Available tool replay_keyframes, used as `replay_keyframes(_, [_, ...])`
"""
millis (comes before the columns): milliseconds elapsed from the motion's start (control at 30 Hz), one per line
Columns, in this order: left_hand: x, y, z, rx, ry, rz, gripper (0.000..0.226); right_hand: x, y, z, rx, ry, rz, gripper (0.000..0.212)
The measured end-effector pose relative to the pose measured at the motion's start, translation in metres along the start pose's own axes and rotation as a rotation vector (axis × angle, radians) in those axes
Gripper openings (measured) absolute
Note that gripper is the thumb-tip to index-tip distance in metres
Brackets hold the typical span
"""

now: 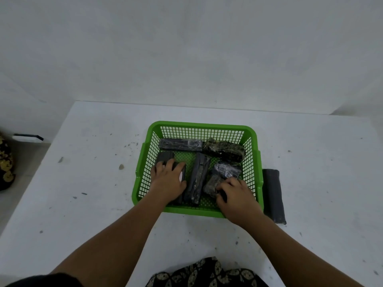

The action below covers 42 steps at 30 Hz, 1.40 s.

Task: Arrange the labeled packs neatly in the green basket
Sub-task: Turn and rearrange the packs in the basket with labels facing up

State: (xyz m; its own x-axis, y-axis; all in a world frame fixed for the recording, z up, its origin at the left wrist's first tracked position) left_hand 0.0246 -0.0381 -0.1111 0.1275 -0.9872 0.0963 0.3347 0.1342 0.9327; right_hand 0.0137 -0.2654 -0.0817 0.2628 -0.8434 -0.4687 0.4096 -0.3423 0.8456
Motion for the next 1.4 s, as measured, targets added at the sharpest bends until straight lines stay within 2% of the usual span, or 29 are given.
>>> replay_keyframes(200, [-0.007,0.002,0.007,0.007,0.012,0.160,0.056,0.000,0.000,-0.001,-0.007,-0.008,-0.003,0.033])
replay_keyframes(300, [0.000,0.015,0.006,0.156,-0.024,0.203,0.044,0.000,0.000,0.000,-0.006,-0.015,-0.014,0.034])
replay_keyframes(367, [0.015,0.025,-0.002,0.191,-0.058,0.212,0.042,0.000,0.000,0.000,-0.004,-0.015,-0.018,0.034])
replay_keyframes(533, [0.048,0.021,-0.020,-0.039,0.000,0.084,0.059,-0.001,0.000,0.001,-0.003,-0.011,0.007,0.035])
replay_keyframes(600, [0.052,0.016,-0.022,-0.079,0.028,0.083,0.064,0.000,0.000,0.001,0.003,-0.015,0.007,0.035])
replay_keyframes(833, [0.060,0.019,-0.017,-0.061,0.107,0.223,0.054,0.000,-0.001,0.000,0.014,-0.025,0.004,0.035])
replay_keyframes(1033, [0.056,0.027,-0.008,-0.015,0.102,0.517,0.071,0.000,0.000,0.001,0.013,-0.015,0.011,0.035])
replay_keyframes(1200, [0.052,0.023,-0.006,0.005,0.109,0.434,0.088,-0.001,0.001,0.002,0.010,-0.021,-0.004,0.034])
replay_keyframes(1400, [0.058,0.014,-0.005,-0.089,0.004,0.271,0.065,-0.001,0.001,0.001,0.012,-0.025,-0.009,0.032])
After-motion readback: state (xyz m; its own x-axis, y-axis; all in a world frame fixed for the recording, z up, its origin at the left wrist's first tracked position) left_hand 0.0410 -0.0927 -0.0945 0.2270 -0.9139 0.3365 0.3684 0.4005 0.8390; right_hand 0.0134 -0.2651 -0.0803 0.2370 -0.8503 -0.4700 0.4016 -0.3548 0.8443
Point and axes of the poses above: each hand's wrist, its own z-axis away from the middle knuckle, its own y-axis out of the back of the hand, x = y × z, the point moved 3 cm from there along -z, towards the middle knuckle, and after that the axes turned 2 degrees about -z, right-handed, at the moved point
